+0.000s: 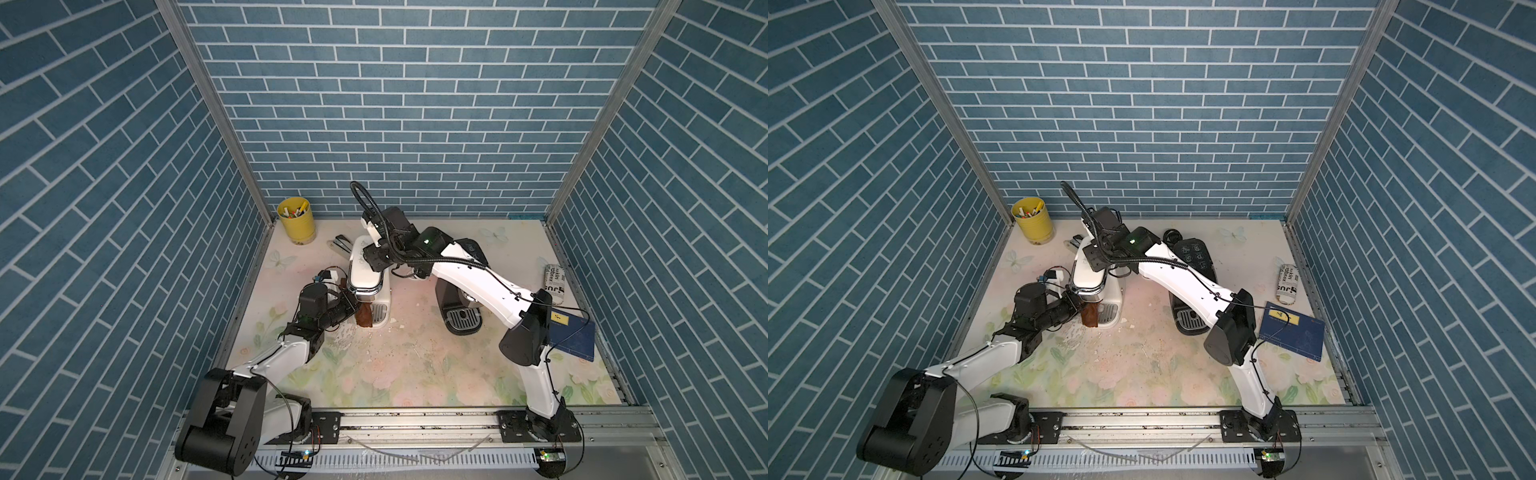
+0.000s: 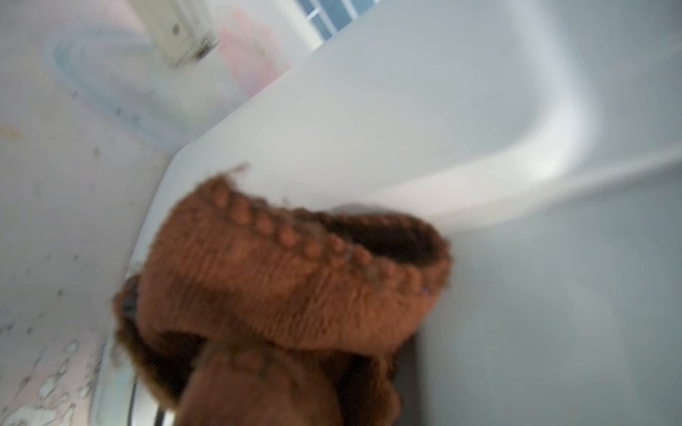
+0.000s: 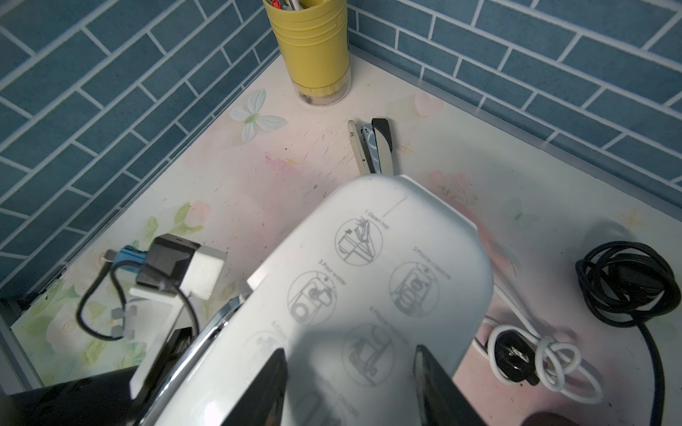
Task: Wipe the surface of a coffee machine
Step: Wipe the dirt from the surface of the coffee machine.
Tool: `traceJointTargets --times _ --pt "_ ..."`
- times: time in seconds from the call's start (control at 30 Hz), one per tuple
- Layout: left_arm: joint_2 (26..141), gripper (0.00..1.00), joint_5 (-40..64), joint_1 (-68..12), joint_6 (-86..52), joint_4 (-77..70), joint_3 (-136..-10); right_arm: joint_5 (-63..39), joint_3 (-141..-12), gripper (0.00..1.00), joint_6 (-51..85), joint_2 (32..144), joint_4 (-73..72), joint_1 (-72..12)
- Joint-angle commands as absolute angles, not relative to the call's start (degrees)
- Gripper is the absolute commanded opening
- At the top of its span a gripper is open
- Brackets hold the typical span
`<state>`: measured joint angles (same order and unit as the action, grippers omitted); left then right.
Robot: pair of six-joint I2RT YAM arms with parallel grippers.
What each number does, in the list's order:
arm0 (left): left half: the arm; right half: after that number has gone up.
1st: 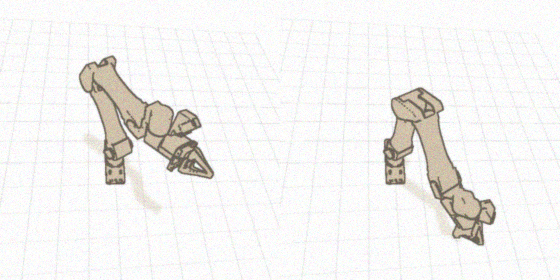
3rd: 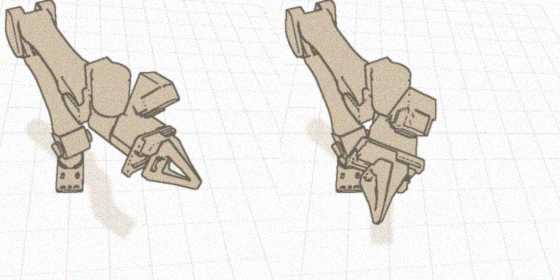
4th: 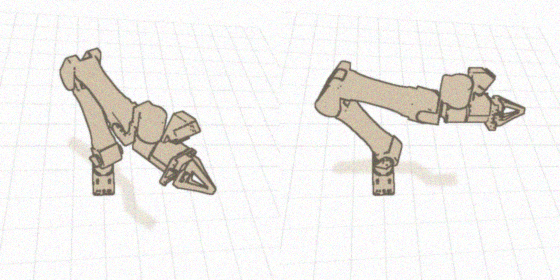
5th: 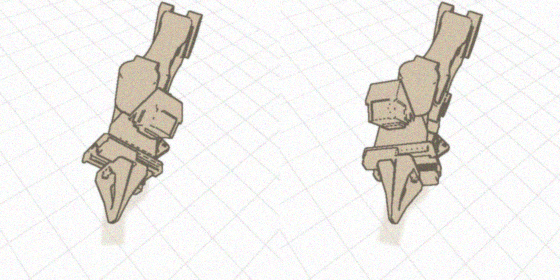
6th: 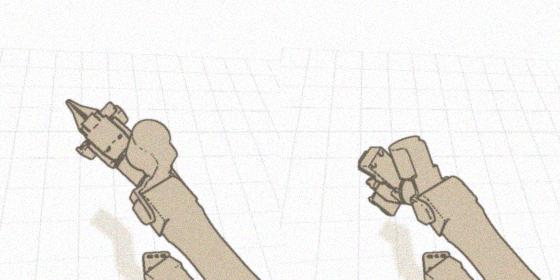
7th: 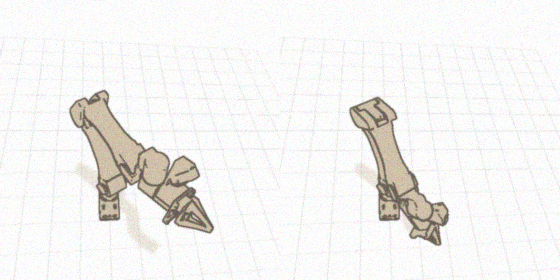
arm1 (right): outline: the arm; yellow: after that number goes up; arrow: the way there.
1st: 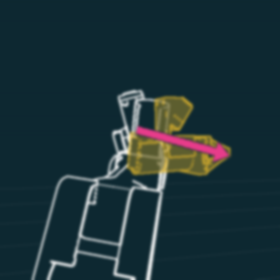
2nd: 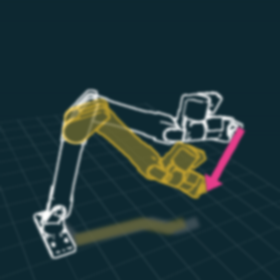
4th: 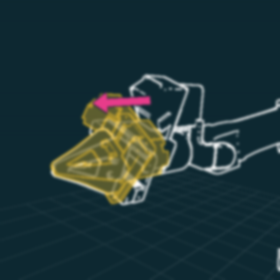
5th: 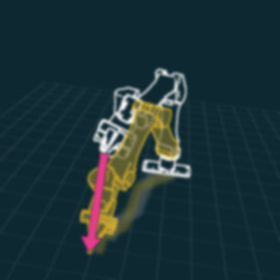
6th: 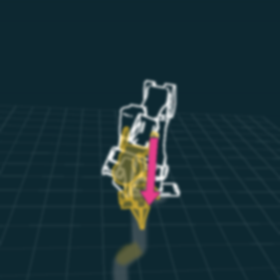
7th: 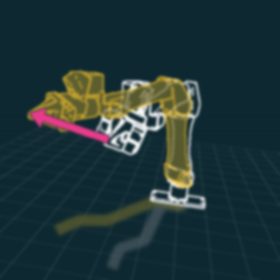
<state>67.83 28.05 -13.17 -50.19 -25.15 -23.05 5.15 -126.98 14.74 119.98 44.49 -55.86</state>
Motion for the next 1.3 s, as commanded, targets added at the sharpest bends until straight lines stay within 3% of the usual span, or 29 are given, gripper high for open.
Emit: traceJointTargets --times 0.0,0.17,0.3,0.5,0.87,1.03,1.27 --pt "64.31 0.0 26.47 -13.54 -42.57 -25.5 -22.7 2.82 -124.28 0.54 15.97 121.91 49.86 -56.29" --pt "64.45 0.0 20.92 -13.58 -39.34 -25.93 -19.06 2.63 -124.28 0.54 15.97 122.01 49.92 -56.25" --pt "70.37 0.0 22.21 -13.59 -40.09 -28.76 -18.42 2.72 -123.92 0.53 15.92 121.83 50.04 -56.25" --pt "80.02 0.0 26.58 -13.62 -43.91 -42.39 -16.81 2.63 -123.95 0.53 16.06 121.81 50.16 -56.25" --pt "84.21 0.0 27.86 -15.75 -47.83 -65.8 -13.38 1.75 -124.36 0.52 16.27 121.77 50.04 -56.25" --pt "92.01 0.0 31.2 -15.96 -49.35 -78.87 -12.34 1.7 -124.63 0.52 16.29 121.87 50.1 -56.25" --pt "97.1 0.0 29.51 -19.54 -48.64 -80.6 -12.75 1.49 -124.96 0.51 16.34 122.34 50.35 -56.29"
